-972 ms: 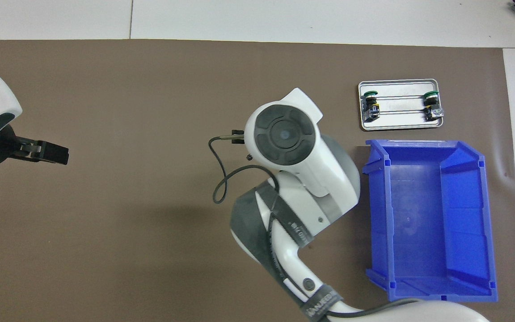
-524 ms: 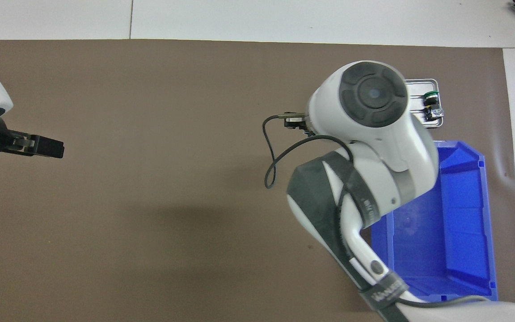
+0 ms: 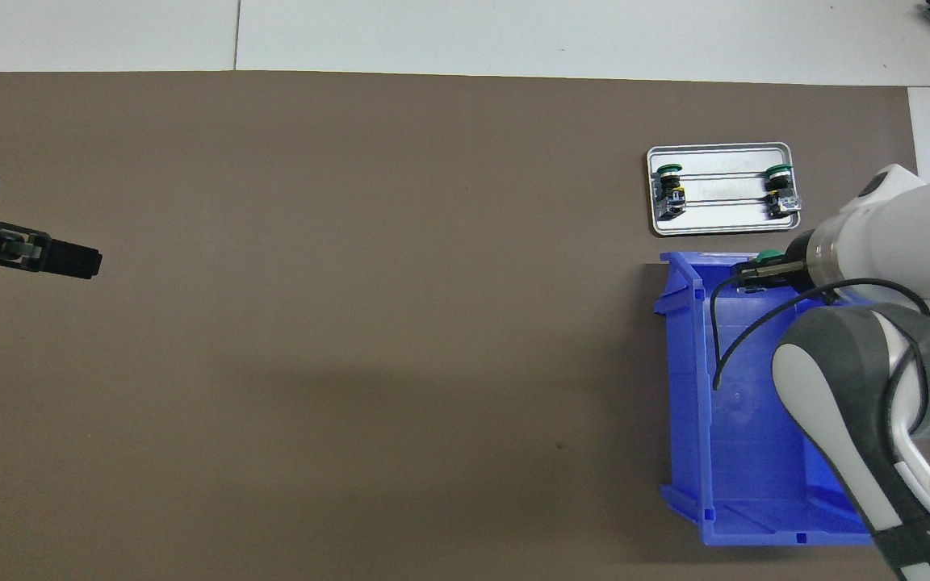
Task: Place and press button with both arms
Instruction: 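Carry the part over the blue bin with the right gripper, then lower the part into the blue bin and open the right gripper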
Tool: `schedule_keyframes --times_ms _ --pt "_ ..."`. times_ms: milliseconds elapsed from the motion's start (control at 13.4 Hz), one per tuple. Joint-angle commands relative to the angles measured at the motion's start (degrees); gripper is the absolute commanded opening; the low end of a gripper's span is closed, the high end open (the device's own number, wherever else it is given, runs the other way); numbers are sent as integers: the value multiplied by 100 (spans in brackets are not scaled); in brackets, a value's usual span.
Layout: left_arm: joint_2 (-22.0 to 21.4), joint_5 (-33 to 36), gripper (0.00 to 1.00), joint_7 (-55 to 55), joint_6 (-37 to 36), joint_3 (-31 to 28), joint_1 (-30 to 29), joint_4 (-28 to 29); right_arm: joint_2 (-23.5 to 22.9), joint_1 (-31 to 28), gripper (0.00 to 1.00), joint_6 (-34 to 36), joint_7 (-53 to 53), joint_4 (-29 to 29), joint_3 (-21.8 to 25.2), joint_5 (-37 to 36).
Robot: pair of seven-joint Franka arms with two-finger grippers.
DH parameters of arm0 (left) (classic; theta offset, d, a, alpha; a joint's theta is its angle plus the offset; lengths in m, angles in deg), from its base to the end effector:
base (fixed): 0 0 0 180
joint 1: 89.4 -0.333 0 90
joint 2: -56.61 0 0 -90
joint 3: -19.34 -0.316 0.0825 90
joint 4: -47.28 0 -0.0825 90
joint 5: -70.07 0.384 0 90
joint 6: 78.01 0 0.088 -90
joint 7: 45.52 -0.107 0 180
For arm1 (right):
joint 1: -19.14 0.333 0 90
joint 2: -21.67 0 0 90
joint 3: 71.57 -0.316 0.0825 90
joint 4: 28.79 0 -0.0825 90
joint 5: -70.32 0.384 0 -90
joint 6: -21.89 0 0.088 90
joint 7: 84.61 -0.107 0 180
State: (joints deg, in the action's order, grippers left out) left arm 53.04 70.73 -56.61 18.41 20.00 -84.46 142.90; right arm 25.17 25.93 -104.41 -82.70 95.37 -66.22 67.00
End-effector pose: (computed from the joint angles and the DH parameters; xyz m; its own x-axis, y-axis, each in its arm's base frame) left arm 0.5428 -0.0523 0.6223 0.9548 -0.2882 0.0724 -0.2870 -0.9576 -0.0267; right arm 0.5335 0.0110 0.4307 0.9911 0.0921 0.0958 0.0879 -0.9950 0.0473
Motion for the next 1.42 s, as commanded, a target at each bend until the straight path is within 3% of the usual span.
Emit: schedule_keyframes --times_ms 0,299,673,748,972,1122,1197,1271,1346 --pt "-134 -56 100 -60 52 4 -45 289 248 -309 0 -737 458 845 -69 243" --pt "-153 -57 100 46 114 4 -45 352 160 -371 0 -1458 503 1425 -69 323" --pt "-153 -56 100 81 0 4 -45 326 11 -432 0 -1556 503 1532 -69 332" --pt "-153 -56 100 89 0 4 -54 317 -7 -450 5 -1564 503 1549 -69 332" --pt "-153 -56 100 89 0 4 -45 317 -42 -450 39 -1565 451 1550 -69 332" --pt "-153 -56 100 89 0 4 -45 317 -42 -442 54 -1556 424 1550 -69 332" --pt "-153 -56 100 89 0 4 -54 317 -42 -442 68 -1547 415 1541 -69 332" --pt "-153 -56 100 89 0 4 -54 317 -42 -433 89 -1530 398 1532 -69 332" --pt "-153 -56 100 89 0 4 -54 317 -34 -424 100 -1486 346 1471 -69 323"
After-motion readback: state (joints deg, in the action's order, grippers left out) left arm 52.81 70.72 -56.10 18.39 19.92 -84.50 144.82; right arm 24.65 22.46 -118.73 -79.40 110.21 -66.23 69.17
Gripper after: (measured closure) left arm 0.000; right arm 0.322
